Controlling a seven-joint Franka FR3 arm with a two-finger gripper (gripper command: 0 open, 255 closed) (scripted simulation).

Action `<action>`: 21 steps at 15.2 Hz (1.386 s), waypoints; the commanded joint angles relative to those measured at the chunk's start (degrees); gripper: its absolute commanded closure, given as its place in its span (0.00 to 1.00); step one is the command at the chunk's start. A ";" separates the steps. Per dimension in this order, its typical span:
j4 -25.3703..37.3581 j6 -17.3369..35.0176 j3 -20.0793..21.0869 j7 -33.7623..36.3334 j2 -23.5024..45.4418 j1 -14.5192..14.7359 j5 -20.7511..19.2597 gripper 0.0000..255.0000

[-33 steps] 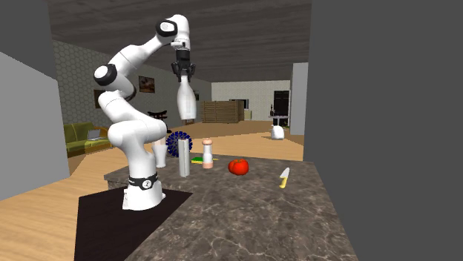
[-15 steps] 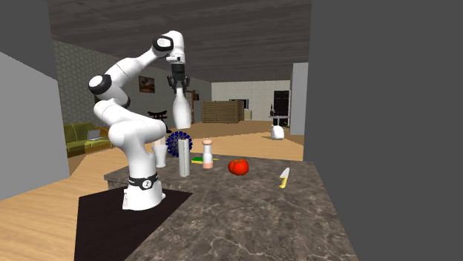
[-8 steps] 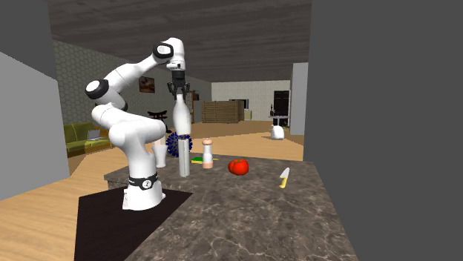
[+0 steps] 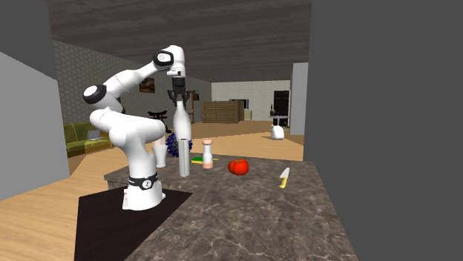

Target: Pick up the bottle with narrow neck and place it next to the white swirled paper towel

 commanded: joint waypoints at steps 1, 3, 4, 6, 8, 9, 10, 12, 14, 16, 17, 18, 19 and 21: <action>-1.73 0.68 0.62 -0.23 -1.18 0.41 0.64 1.00; -3.41 1.29 1.26 -0.41 -2.36 0.88 1.29 1.00; -4.24 1.58 1.60 -0.49 -2.95 1.12 1.62 1.00; -5.87 2.17 2.29 -0.64 -4.10 1.60 2.33 1.00; -7.46 2.74 3.03 -0.77 -5.24 2.09 3.07 1.00; -8.24 3.03 3.41 -0.83 -5.80 2.33 3.45 1.00; -9.01 3.31 3.80 -0.88 -6.36 2.58 3.84 1.00; -10.52 3.85 4.61 -0.96 -7.46 3.09 4.66 1.00; -11.99 4.39 5.47 -1.03 -8.54 3.61 5.51 1.00; -13.43 4.92 6.37 -1.07 -9.61 4.14 6.40 1.00; -14.13 5.18 6.84 -1.09 -10.13 4.41 6.86 1.00; -14.82 5.44 7.31 -1.09 -10.65 4.68 7.33 1.00; -15.51 5.69 7.80 -1.10 -11.16 4.96 7.80 1.00; -16.85 6.19 8.81 -1.09 -12.18 5.52 8.79 1.00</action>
